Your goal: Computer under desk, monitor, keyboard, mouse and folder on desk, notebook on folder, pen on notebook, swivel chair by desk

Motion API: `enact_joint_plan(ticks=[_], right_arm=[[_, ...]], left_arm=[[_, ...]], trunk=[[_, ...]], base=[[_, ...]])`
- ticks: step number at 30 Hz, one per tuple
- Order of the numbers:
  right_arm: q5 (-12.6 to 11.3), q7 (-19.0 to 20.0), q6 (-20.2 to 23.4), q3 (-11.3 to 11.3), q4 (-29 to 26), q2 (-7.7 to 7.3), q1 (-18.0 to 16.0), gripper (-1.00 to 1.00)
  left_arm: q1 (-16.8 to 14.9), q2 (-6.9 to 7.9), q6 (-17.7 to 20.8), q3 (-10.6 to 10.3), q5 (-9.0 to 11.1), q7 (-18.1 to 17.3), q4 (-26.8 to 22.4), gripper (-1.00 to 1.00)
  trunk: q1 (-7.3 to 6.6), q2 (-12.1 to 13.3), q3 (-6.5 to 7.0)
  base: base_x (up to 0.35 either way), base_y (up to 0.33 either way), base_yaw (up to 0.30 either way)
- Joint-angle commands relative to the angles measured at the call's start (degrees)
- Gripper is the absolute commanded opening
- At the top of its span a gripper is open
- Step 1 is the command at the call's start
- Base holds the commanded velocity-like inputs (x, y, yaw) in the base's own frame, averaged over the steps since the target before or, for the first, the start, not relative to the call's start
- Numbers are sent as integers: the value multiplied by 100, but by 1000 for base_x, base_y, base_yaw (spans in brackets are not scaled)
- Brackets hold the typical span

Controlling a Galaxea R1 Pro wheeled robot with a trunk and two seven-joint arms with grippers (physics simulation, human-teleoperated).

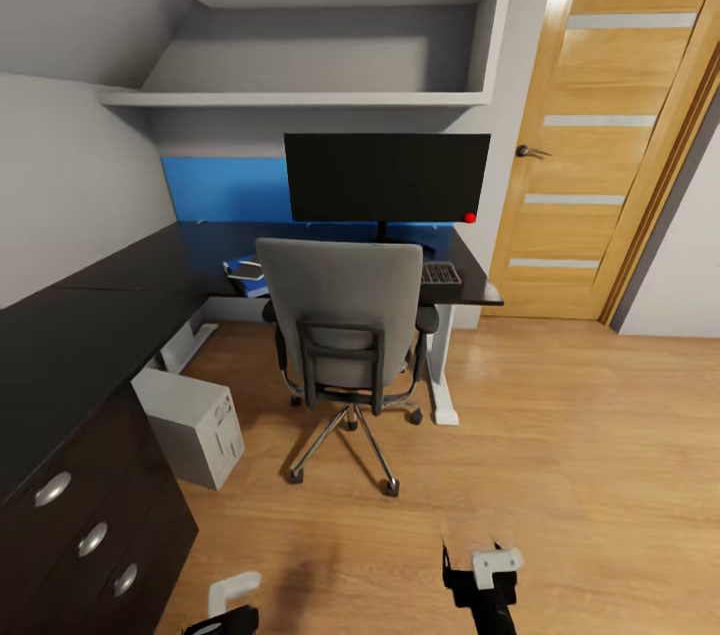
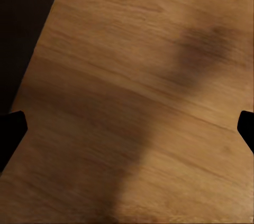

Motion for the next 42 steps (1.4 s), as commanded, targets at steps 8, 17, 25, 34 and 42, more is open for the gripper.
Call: enact_joint_plan(ticks=[8,17,25,34,42], right_arm=[[-776,-20,-212,47,11,-114,85,100],[-810,-27,-159,67,19,-195,524,100],[-810,-25,-156,72,19,-199,654,100],[-810,-22,-155,67,19,-200,661,100],[-810,-23,-155,70,19,-199,661,100]], left_arm=[[484,50,-526,-57,49,-107,-3,100],[704,55,-1022,-56,63,-310,98,100],[706,59,-1005,-52,75,-367,109,100],[706,76,-1015,-48,88,-373,167,100],[706,54,-1025,-54,81,-378,266,100]], trunk=[[-177,320,140],[-375,681,301],[-551,1002,445],[-748,1363,606],[-924,1684,750]], base=[[0,0,0],[0,0,0],[0,0,0],[0,0,0],[0,0,0]])
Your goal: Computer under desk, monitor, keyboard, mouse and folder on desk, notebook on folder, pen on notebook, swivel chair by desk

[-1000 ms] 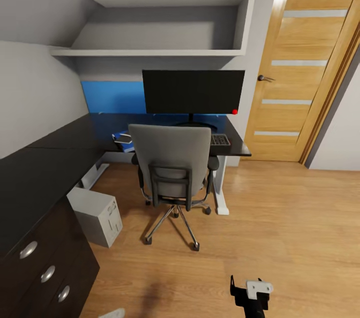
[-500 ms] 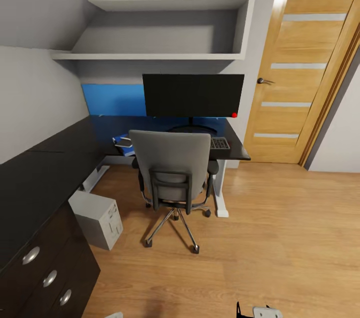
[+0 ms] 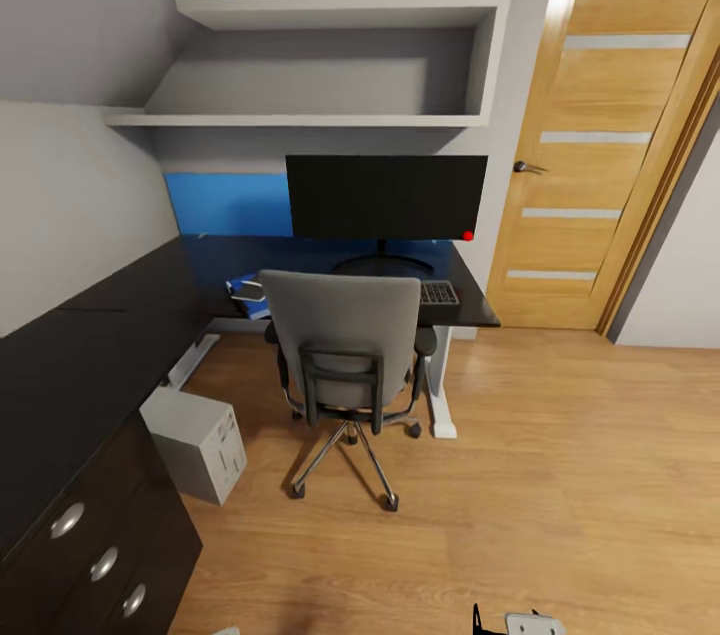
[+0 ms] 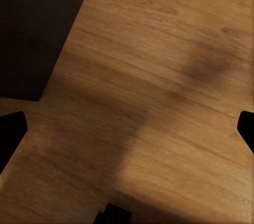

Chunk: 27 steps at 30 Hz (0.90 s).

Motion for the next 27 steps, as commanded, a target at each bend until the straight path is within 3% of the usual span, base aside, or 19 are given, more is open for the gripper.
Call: enact_joint_plan(ticks=[1,27], right_arm=[[-21,-29,-15,49,14,4,-6,100],[-21,-30,-15,47,14,4,-6,100]], left_arm=[[-2,0,-10,-49,33,34,-7,100],[-2,3,20,-34,32,32,2,100]], trunk=[[-23,39,13],[-594,1082,480]], base=[[0,0,0],[0,0,0]])
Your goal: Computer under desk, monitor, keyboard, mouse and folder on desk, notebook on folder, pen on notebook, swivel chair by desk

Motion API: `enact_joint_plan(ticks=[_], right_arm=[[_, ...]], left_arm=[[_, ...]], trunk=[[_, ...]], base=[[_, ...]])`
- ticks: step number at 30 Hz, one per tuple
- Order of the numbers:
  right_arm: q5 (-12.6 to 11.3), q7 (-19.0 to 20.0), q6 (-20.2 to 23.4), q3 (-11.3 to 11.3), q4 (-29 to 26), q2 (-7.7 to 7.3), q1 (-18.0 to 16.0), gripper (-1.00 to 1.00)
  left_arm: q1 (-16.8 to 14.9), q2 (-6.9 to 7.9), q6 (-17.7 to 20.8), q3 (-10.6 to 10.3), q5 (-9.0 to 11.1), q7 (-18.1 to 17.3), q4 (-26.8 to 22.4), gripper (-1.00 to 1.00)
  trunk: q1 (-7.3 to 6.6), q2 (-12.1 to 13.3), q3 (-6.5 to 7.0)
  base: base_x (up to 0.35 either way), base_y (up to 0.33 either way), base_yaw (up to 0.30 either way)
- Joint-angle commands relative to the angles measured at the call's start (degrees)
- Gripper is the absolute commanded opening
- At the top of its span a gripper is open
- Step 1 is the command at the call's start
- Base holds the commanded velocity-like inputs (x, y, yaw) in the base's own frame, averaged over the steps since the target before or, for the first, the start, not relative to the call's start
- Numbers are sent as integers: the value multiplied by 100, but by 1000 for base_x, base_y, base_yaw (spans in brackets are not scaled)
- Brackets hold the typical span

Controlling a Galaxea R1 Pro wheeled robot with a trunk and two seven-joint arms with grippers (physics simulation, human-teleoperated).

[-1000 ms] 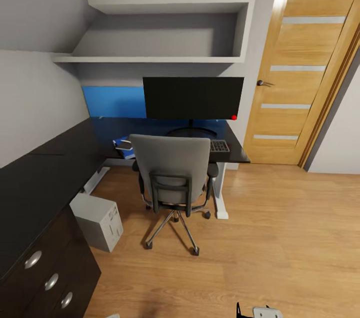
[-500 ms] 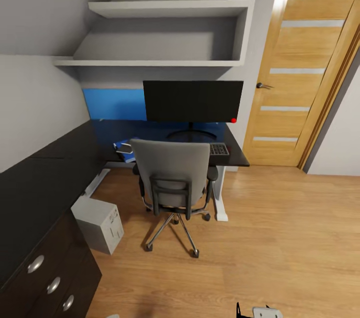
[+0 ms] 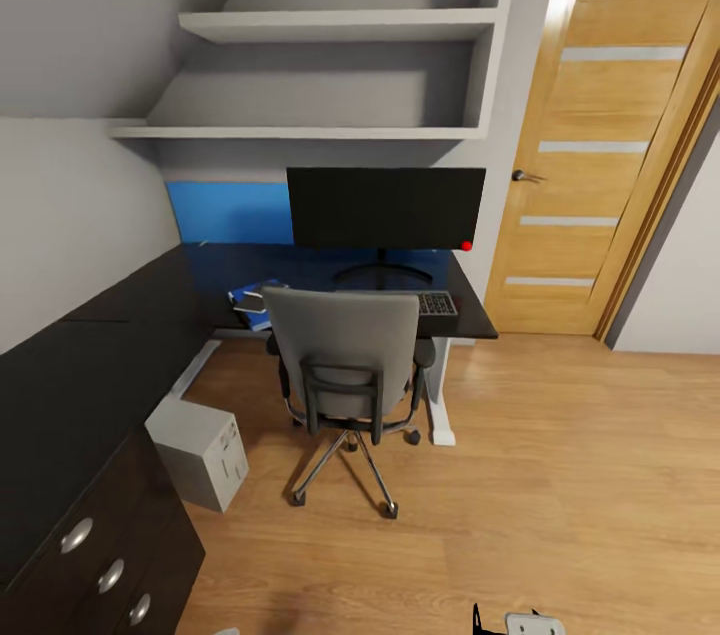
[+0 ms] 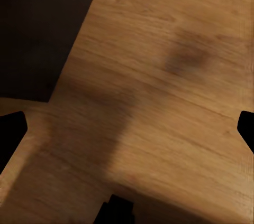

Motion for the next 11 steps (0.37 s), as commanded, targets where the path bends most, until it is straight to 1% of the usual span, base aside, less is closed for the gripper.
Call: enact_joint_plan(ticks=[1,11], right_arm=[[-21,-29,-15,49,13,4,-6,100],[-21,-27,-15,50,13,4,-6,100]], left_arm=[[-2,0,-9,-50,34,34,-7,100],[-2,18,-5,-47,26,68,-7,100]], trunk=[[-23,39,13],[-243,440,193]], base=[[0,0,0],[0,0,0]])
